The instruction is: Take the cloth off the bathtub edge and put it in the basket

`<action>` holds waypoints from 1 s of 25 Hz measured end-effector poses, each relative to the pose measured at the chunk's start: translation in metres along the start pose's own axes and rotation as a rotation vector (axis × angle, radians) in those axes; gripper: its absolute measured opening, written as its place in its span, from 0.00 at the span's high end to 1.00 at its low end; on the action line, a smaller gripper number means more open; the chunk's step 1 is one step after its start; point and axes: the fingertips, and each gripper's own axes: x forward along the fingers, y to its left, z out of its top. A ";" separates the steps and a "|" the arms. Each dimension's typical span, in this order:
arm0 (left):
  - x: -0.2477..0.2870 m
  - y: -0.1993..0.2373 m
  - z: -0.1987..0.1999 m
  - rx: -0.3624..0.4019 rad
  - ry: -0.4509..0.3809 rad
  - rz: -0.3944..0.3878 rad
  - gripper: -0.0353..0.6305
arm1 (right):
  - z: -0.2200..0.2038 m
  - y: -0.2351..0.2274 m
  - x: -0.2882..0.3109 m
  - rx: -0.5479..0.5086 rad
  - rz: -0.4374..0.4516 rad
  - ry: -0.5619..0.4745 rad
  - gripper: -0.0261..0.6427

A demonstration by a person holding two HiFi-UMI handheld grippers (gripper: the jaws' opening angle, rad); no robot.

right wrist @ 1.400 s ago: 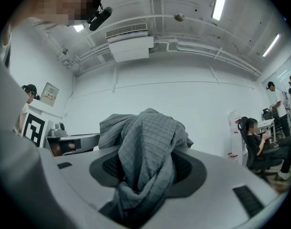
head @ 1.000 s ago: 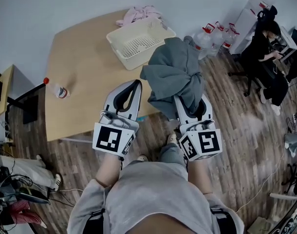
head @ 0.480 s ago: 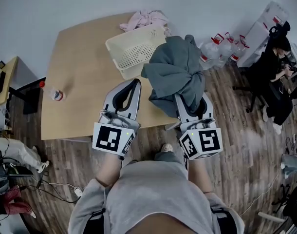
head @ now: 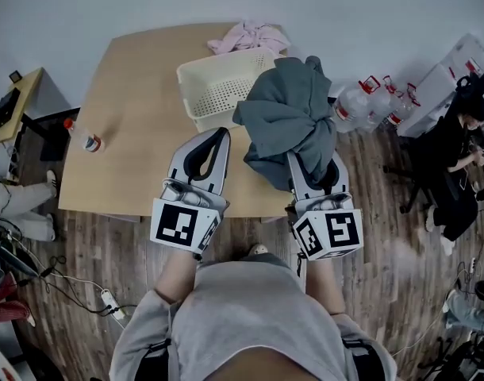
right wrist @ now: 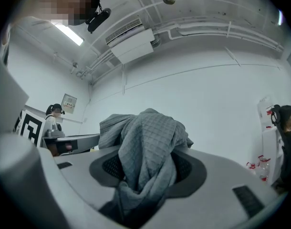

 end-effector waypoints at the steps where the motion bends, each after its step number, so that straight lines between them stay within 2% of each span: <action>1: 0.002 -0.002 -0.001 0.000 0.001 0.012 0.95 | 0.000 -0.004 0.001 -0.001 0.012 0.001 0.64; 15: 0.017 -0.019 -0.012 0.010 0.019 0.167 0.95 | -0.007 -0.040 0.014 0.018 0.144 0.017 0.64; 25: 0.018 -0.015 -0.020 0.023 0.058 0.212 0.95 | -0.014 -0.038 0.028 0.035 0.209 0.025 0.64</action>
